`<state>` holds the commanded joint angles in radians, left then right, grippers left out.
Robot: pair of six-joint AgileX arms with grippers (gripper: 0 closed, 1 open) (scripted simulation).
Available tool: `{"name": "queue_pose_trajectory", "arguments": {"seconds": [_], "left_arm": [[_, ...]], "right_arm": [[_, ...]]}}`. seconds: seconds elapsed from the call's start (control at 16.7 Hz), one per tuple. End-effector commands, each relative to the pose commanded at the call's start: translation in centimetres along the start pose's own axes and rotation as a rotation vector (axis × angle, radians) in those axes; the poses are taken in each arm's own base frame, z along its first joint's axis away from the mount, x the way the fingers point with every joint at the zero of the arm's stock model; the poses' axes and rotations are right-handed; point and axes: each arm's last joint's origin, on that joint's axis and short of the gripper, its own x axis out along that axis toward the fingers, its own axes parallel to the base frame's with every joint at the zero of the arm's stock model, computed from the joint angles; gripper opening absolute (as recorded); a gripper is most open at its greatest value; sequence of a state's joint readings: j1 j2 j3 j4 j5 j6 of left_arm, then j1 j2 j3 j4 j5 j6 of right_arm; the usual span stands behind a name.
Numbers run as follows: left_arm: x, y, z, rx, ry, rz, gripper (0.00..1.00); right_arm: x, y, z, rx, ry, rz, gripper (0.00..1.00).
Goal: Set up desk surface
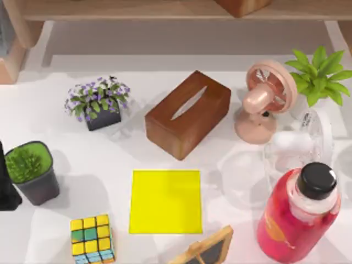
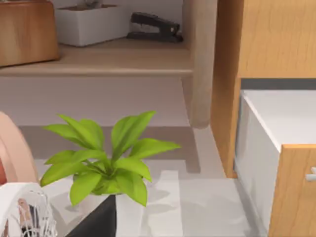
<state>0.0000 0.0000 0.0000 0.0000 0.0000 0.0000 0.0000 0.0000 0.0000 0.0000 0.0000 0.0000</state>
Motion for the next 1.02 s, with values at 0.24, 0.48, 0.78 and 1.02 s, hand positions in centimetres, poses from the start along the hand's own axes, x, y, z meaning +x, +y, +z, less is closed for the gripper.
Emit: {"name": "queue_pose_trajectory", "arguments": {"seconds": [0.24, 0.48, 0.78, 1.02], "left_arm": [[0.0, 0.0, 0.0, 0.000, 0.000, 0.000, 1.00], [0.0, 0.0, 0.0, 0.000, 0.000, 0.000, 1.00], [0.0, 0.0, 0.0, 0.000, 0.000, 0.000, 1.00], [0.0, 0.0, 0.0, 0.000, 0.000, 0.000, 1.00]], "right_arm": [[0.0, -0.1, 0.5, -0.001, 0.029, -0.011, 1.00], [0.4, -0.9, 3.5, -0.001, 0.193, -0.081, 1.00], [4.1, -3.0, 11.2, 0.028, 0.516, -0.212, 1.00], [12.1, -6.9, 16.7, 0.074, 0.788, -0.297, 1.00]]}}
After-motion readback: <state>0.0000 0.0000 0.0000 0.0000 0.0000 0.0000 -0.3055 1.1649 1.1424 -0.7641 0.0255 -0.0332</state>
